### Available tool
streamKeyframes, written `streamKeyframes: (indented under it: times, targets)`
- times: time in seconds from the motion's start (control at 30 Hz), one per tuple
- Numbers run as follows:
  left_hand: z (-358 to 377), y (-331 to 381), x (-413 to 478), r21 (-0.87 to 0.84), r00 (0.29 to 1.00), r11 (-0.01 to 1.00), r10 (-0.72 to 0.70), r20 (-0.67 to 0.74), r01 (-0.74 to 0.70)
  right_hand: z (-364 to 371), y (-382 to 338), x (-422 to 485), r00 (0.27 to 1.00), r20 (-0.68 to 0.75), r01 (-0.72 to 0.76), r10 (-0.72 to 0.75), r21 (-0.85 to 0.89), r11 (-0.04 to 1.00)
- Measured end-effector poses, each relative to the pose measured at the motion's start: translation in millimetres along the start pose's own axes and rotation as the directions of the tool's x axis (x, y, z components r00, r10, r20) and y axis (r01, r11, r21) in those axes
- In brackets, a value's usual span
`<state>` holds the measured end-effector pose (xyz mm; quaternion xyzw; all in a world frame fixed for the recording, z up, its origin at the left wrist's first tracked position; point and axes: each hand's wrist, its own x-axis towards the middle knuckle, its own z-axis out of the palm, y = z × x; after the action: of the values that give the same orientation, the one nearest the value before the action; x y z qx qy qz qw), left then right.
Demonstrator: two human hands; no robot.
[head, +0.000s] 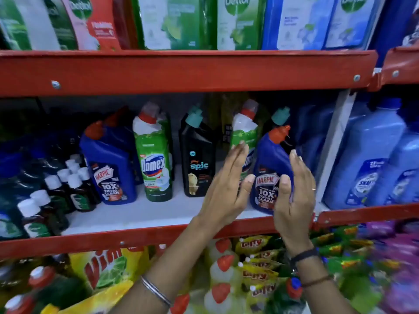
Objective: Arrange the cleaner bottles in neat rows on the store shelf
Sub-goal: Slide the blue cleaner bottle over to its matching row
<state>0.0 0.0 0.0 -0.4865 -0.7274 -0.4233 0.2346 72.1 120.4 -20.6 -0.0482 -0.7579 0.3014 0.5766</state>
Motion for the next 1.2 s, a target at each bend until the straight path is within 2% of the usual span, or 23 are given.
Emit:
streamKeyframes:
  times: [0.13, 0.23, 0.37, 0.5, 0.63, 0.8, 1.03, 1.2]
  targets:
    - [24.8, 0.2, -2.3, -0.146, 0.979, 0.968, -0.202, 0.031, 0.204, 3.3, 21.1, -12.6, 0.983, -0.045, -0.174, 0.177, 0.067, 0.983]
    - [45.1, -5.6, -2.4, -0.298, 0.943, 0.895, -0.325, 0.073, 0.332, 7.3, 36.2, -20.2, 0.966, -0.029, -0.255, 0.257, 0.066, 0.965]
    - [59.7, -11.0, 5.2, -0.406, 0.896, 0.802, -0.424, 0.129, 0.438, 7.9, 48.7, -24.0, 0.940, 0.072, -0.336, 0.334, 0.011, 0.942]
    - [63.1, -18.3, 11.1, -0.472, 0.854, 0.722, -0.495, 0.160, 0.507, 4.9, 51.0, -19.7, 0.928, 0.091, -0.366, 0.362, 0.036, 0.930]
    - [60.8, -22.1, 13.6, -0.521, 0.832, 0.672, -0.534, 0.151, 0.526, 3.5, 51.4, -17.0, 0.898, 0.116, -0.436, 0.424, 0.112, 0.893]
    - [52.5, -18.3, 11.1, -0.539, 0.815, 0.664, -0.574, 0.079, 0.519, 1.6, 41.4, -11.5, 0.881, 0.158, -0.470, 0.446, 0.187, 0.863]
    - [1.3, -20.4, -10.3, -0.533, 0.816, 0.697, -0.578, -0.022, 0.480, 19.2, -1.6, -19.4, 0.887, 0.209, -0.457, 0.411, 0.274, 0.846]
    - [-51.8, -29.7, -33.1, -0.535, 0.788, 0.705, -0.605, -0.112, 0.465, 50.3, -43.0, -28.3, 0.889, 0.274, -0.445, 0.367, 0.325, 0.834]
